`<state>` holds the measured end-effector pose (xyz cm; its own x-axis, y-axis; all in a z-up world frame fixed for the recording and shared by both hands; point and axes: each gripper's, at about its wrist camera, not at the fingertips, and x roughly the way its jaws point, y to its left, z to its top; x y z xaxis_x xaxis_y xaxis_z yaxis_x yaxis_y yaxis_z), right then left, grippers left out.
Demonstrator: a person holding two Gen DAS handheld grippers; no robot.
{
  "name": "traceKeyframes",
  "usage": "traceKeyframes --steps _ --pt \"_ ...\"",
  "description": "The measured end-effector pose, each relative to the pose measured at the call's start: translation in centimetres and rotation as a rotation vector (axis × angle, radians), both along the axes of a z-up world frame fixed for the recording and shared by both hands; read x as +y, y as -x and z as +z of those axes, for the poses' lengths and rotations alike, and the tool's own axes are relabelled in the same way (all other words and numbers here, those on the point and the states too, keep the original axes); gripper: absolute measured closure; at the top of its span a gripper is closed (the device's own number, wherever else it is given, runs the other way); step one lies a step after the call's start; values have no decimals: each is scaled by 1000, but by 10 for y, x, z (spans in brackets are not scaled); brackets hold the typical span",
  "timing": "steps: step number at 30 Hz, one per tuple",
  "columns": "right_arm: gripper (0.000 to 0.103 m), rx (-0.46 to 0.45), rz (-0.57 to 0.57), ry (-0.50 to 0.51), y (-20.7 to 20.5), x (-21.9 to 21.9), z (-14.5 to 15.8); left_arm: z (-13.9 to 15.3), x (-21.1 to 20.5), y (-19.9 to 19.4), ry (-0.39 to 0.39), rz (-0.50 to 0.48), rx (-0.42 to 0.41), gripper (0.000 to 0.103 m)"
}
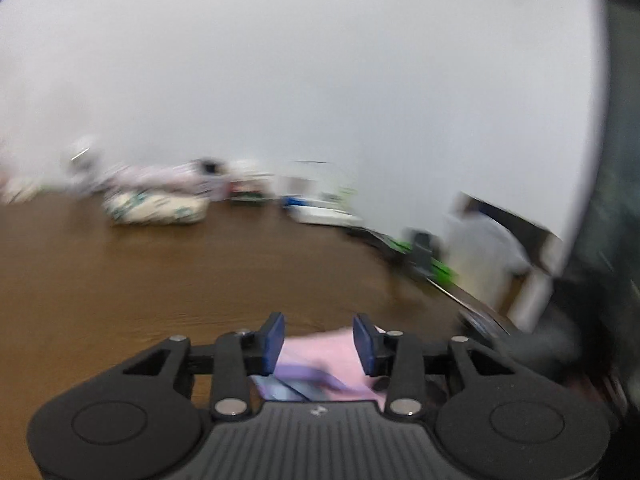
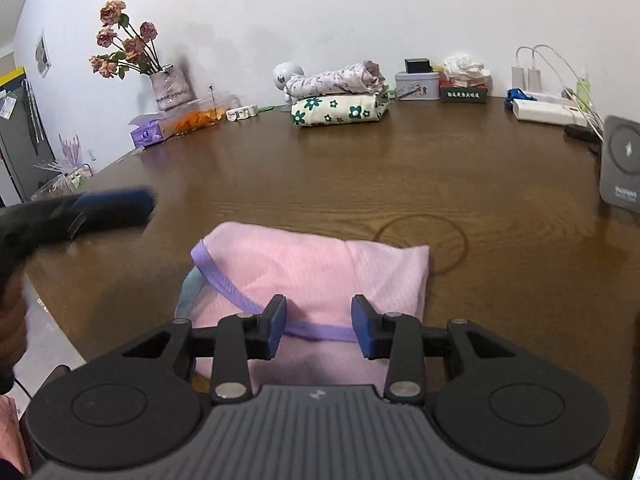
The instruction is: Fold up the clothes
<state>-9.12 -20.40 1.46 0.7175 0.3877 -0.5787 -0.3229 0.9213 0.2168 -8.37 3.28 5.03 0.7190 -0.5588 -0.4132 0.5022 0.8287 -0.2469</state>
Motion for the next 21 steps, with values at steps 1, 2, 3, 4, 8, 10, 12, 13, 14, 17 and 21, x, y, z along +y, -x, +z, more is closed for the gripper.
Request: traceKeyframes --steps 1,2,3,4,8,10,12,13,14,17,21 --pt "66 -3 0 2 4 -2 0 -2 -2 -8 12 42 34 61" --pt "65 -5 -3 9 3 -3 2 -4 -5 -16 24 83 68 62" --pt "64 -18 -14 15 4 -3 4 -7 -8 -22 30 114 98 63" --pt "64 -31 -25 22 5 -4 6 -11 -12 -23 13 102 113 63" --pt "52 -71 -75 58 10 -8 9 -24 -26 -17 -76 56 141 64" --pt "52 -48 -90 66 7 -9 5 -29 -26 -15 -89 68 158 64" --pt "52 -19 -106 63 4 -10 -1 -30 -18 -11 -42 71 180 61" --pt "52 -16 -110 57 5 -11 -2 -30 -13 -10 -11 70 194 59" --pt "52 -13 -115 51 6 -12 -3 -30 -7 -11 23 71 211 55" --pt "52 -4 -120 44 6 -14 -6 -28 7 -8 79 76 245 51" --pt "51 28 -141 14 2 -17 -11 -29 8 0 105 96 283 51"
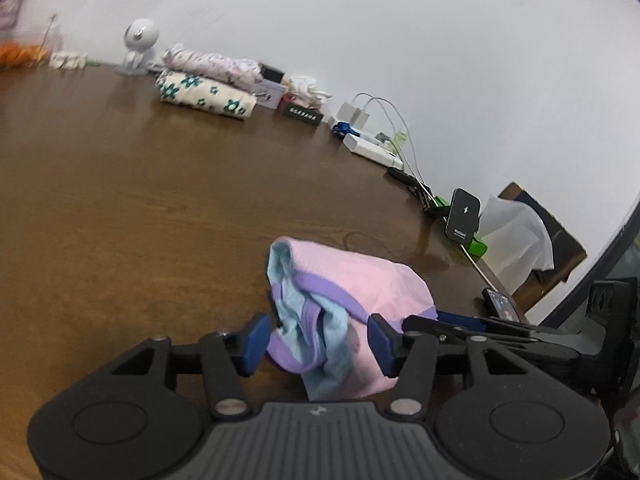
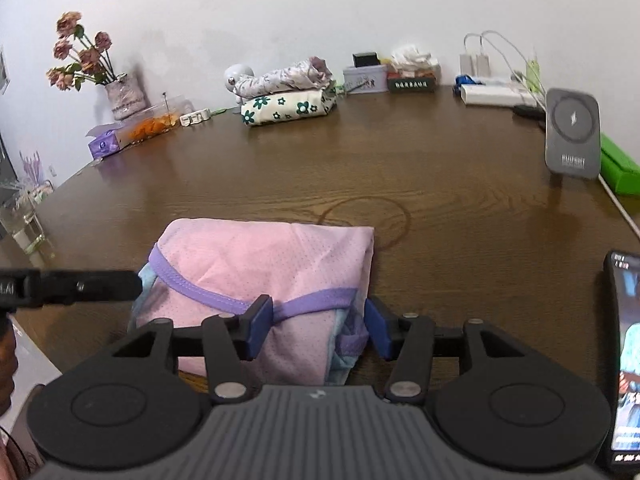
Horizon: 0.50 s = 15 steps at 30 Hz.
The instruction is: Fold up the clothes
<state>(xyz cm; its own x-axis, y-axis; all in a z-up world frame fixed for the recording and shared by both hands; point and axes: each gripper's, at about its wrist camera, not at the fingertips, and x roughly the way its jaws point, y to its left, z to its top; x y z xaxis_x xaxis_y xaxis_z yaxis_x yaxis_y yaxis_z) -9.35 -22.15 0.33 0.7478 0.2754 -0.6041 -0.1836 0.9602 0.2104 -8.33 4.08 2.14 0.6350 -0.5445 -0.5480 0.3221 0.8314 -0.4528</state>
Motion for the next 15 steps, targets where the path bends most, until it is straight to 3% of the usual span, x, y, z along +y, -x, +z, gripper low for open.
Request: traceKeyframes --steps 6,11,13,15 --pt "51 -6 -6 6 3 2 -2 -5 -14 3 91 -9 24 50" --pt "51 -14 -5 7 4 3 -3 -14 -23 3 107 13 46 50" --pt "51 -17 -5 8 5 3 -3 -16 -20 5 140 33 44 55" --pt "51 -18 -5 7 5 3 -3 -17 -16 4 184 52 48 79"
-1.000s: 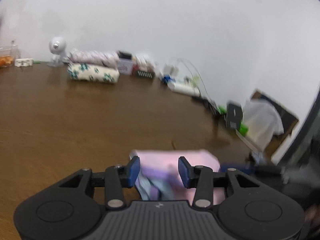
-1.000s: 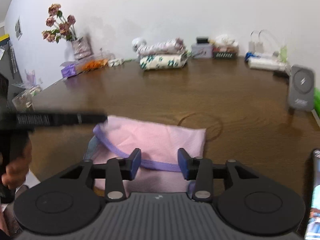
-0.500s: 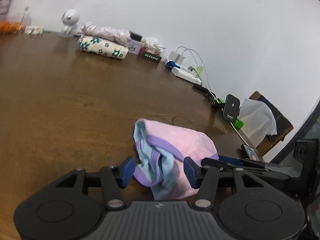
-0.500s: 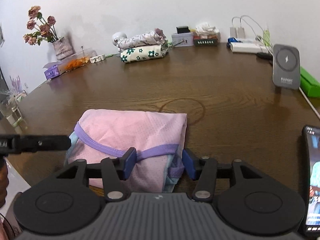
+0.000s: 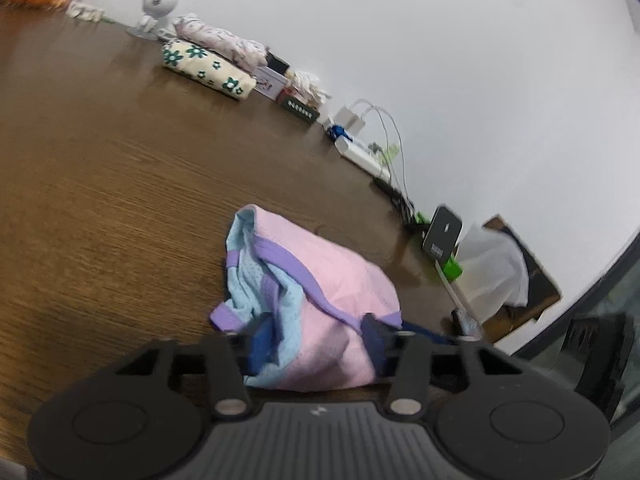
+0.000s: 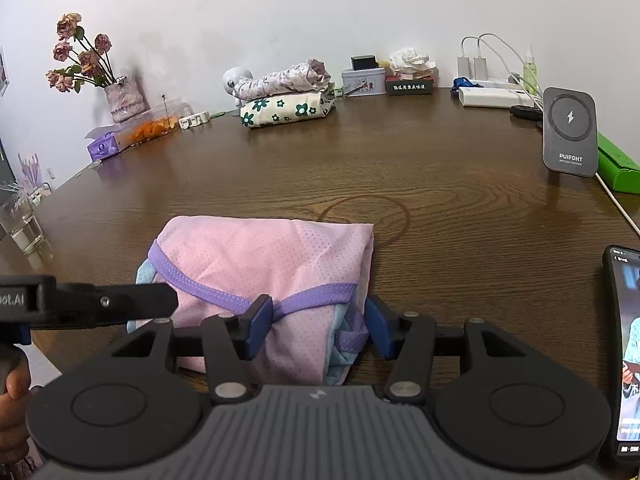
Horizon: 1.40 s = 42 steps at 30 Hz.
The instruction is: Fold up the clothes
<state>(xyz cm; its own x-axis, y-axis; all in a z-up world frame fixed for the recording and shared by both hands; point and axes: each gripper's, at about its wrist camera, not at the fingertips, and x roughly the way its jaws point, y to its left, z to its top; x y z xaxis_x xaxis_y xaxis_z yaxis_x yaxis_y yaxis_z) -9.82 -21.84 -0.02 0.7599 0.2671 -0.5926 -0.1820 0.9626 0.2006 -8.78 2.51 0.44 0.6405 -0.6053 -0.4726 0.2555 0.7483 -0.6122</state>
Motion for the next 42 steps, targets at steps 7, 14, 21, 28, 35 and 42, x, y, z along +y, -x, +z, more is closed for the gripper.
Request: traceKeyframes --steps 7,14,21,28,35,42 --pt "51 2 0 3 0 0 0 8 14 0 20 -38 -24 80" --pt "51 3 -1 13 0 3 1 26 -7 25 -342 26 -229 42" --pt "51 2 2 20 2 3 1 7 -27 9 -335 6 -154 37" --pt "52 2 4 24 3 3 0 3 -18 -3 -232 -11 -99 59" --pt "52 0 9 31 3 4 1 -3 -9 -13 -55 -28 -18 78" --pt "52 0 9 35 2 5 1 -15 6 -28 124 -16 59 96"
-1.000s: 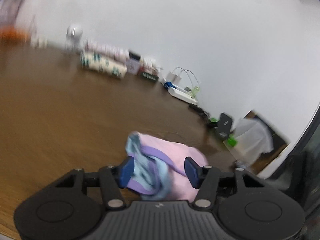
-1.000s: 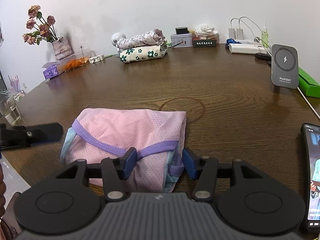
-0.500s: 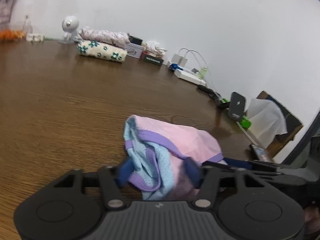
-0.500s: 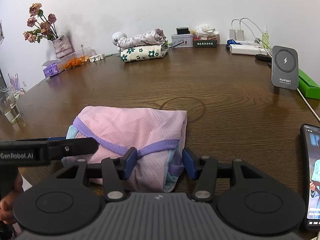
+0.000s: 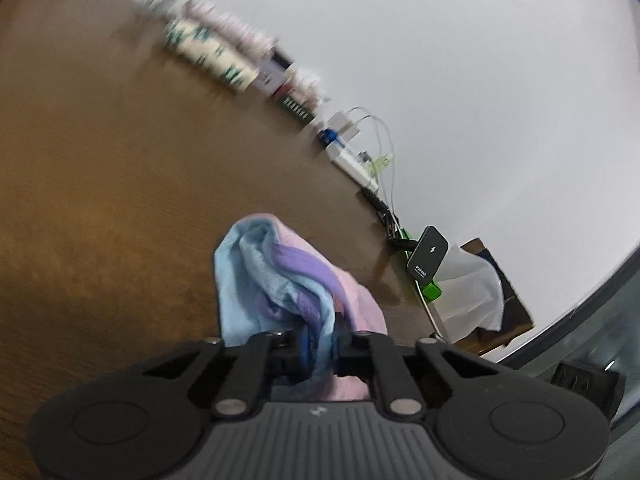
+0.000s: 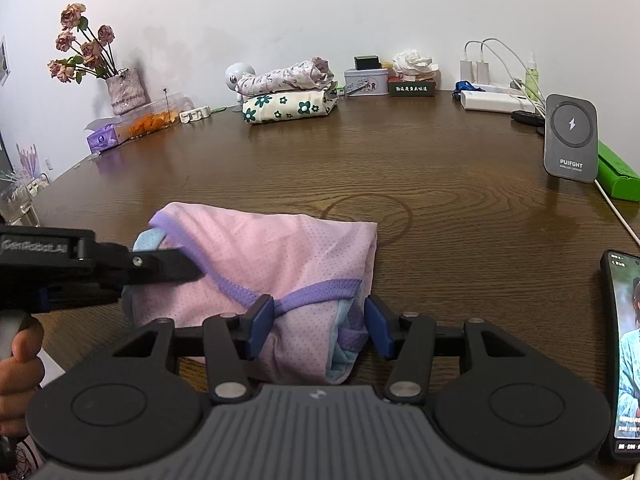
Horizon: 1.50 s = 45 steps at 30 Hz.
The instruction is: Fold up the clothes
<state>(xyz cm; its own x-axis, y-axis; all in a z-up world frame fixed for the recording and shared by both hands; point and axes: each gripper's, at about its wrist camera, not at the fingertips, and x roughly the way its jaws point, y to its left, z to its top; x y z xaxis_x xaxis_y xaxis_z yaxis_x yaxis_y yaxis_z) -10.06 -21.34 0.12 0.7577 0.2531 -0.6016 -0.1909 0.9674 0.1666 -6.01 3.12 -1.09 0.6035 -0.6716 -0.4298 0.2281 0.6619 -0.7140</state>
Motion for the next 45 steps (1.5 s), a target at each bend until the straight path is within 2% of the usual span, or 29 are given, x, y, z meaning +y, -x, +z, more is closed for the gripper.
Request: traceKeyframes --steps 8,10,13,15,17,19,22,25,26,27,29,31,35,38,40,41,42,44,45 --pt "52 -2 4 7 0 2 0 -14 10 -3 24 5 58 95" --pt "52 -1 5 10 1 2 0 -12 9 -2 4 0 45 93" --pt "51 2 8 13 2 1 4 -1 5 3 -67 -38 10 86" --pt "51 -20 11 13 8 -3 12 11 5 9 -121 -64 -26 67" --pt "51 -41 14 12 12 -9 21 28 9 18 -190 -81 -85 63" --pt "51 -48 12 -14 14 -17 30 48 11 27 -267 -106 -159 63" --pt "51 -76 11 -46 11 -20 42 74 6 36 -345 -96 -294 59" --pt "54 -75 45 -32 0 -5 38 73 -23 25 -425 -75 -335 63" --pt "56 -68 46 -9 -4 3 34 67 -34 19 -462 -84 -327 68" --pt "59 -61 42 16 -7 8 29 60 -44 14 -500 -95 -303 80" --pt "59 -35 28 67 -12 16 18 44 -51 12 -568 -103 -258 90" --pt "59 -18 20 78 -12 14 9 31 -52 13 -608 -111 -245 90" --pt "54 6 5 17 -13 3 1 25 -46 18 -585 -112 -249 89" --pt "54 6 -4 18 -9 0 5 26 -38 19 -540 -114 -236 89" --pt "54 10 -12 21 -6 -2 8 27 -36 21 -520 -118 -235 83" --pt "57 27 -12 14 -6 -3 8 26 -36 21 -525 -124 -233 83" --pt "67 47 -15 -19 -8 -6 6 25 -38 22 -538 -124 -236 83" --pt "77 76 -18 -62 -9 -7 4 24 -43 24 -565 -112 -251 83" --pt "79 84 -18 -71 -10 -6 5 25 -44 25 -573 -108 -254 83"
